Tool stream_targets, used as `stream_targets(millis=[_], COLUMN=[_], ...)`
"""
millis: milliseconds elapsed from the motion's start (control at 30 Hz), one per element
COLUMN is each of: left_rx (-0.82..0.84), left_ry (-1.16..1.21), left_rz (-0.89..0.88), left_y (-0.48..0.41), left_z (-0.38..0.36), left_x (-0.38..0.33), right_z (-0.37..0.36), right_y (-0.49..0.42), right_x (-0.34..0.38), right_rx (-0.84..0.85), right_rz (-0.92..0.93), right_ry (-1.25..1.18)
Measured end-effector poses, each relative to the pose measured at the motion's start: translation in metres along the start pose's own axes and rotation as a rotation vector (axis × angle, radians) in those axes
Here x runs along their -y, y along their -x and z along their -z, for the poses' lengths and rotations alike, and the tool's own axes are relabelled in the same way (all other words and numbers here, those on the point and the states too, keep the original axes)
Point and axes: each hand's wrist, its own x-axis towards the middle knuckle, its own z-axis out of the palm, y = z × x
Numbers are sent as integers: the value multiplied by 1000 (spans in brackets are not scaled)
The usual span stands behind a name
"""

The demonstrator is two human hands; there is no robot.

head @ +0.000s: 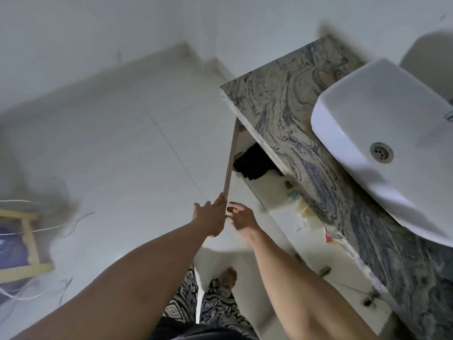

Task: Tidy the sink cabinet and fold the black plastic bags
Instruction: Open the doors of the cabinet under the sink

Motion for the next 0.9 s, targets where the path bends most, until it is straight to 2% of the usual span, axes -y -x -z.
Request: stream_targets(millis=[200,500,733,900], left_rx=[3,-56,-149,-197], left_ry=[56,215,144,36], left_rz=[61,-6,-59,-52], left_y=[4,-2,-27,-45], left_z=[2,5,20,41], left_x=[27,119,208,254], right_z=[-29,-105,-159,-186], right_y=[-32,-69,-88,-111], right_x=[36,92,116,141], right_rx=[87,-72,-94,-118], right_rz=[89,336,271,265], right_ry=[128,662,908,951])
